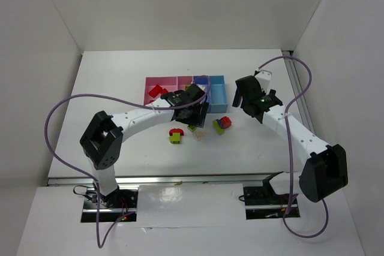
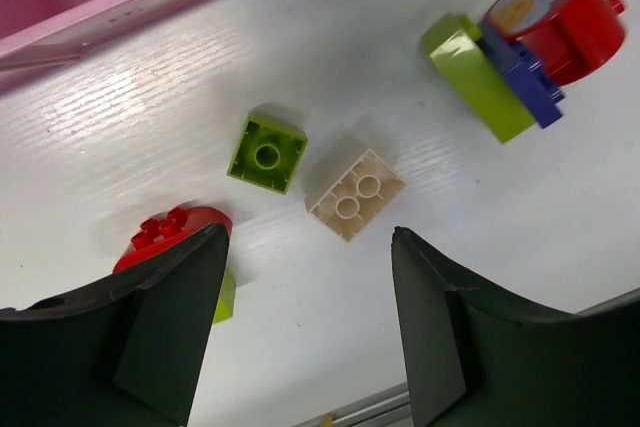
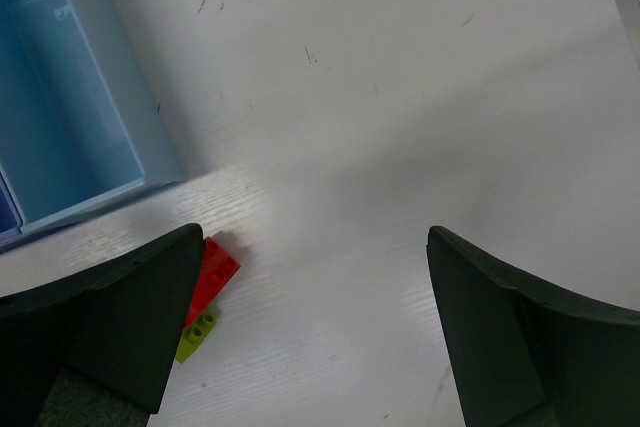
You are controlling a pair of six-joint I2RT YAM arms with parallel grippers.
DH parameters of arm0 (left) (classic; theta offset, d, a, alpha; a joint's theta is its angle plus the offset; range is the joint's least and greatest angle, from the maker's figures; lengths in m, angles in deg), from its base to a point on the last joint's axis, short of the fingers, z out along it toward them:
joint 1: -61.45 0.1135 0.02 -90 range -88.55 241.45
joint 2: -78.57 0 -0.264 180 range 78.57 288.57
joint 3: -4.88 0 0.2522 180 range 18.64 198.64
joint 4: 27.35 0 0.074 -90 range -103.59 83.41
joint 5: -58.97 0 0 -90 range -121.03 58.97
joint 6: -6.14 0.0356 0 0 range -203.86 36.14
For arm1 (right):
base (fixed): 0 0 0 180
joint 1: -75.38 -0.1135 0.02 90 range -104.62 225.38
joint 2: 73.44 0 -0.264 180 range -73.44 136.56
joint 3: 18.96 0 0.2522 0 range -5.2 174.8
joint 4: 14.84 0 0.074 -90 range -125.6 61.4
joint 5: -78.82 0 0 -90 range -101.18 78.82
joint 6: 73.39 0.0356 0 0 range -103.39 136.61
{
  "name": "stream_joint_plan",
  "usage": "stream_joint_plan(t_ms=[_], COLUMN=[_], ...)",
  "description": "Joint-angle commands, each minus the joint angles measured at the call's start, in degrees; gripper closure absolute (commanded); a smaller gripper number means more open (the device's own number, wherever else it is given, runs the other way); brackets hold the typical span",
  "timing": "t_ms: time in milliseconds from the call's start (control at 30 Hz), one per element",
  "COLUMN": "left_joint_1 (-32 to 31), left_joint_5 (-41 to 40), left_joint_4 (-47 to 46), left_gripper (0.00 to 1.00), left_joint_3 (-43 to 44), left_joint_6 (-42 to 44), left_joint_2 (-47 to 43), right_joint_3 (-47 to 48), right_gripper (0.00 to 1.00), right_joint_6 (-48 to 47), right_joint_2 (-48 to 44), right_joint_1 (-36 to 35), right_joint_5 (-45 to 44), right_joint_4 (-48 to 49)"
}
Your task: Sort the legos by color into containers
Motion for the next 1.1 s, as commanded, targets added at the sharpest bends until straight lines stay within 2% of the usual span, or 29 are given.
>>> stream_joint_plan(t_ms=[0,300,567,667,833,967,1000,1067], left_joint_1=[1.0,2.7,2.7,2.7,2.7,2.7,2.7,2.7], left_joint_5=[0.5,2.0,1.9,1.9,1.3,0.2,-0.4,-1.9], left_joint_4=[-4.0,-5.1,-5.1,-5.1,-5.1,-5.1,-5.1,-3.1], left_gripper=[0.23,0.30,0.31,0.36,0.39,0.47,0.58,0.70], left_joint_3=[-1.3,0.6,0.1,0.1,0.1,0.6,0.6,2.1], left_joint_6=[5.0,6.4,5.8,5.8,5.8,5.8,5.8,5.3], left_joint_2=[0.7,7.6,9.4,9.9,11.0,11.0,11.0,10.5], right_joint_3=[1.0,0.3,0.3,0.3,0.3,0.3,0.3,0.3], right_gripper=[0.01,0.01,0.01,0.01,0.01,0.01,0.01,0.01], right_joint_6=[-0.4,0.3,0.3,0.3,0.3,0.3,0.3,0.3], right_joint_2=[0.0,-0.5,0.0,0.0,0.0,0.5,0.5,0.5], right_joint_1=[-0.4,-0.4,-0.4,-0.4,-0.4,-0.4,-0.4,-0.4], right_joint_5=[-0.9,-0.2,-0.8,-0.8,-0.8,-0.8,-0.8,-0.8], right_joint_4=[0.9,-0.3,-0.3,-0.3,0.3,0.3,0.3,0.3])
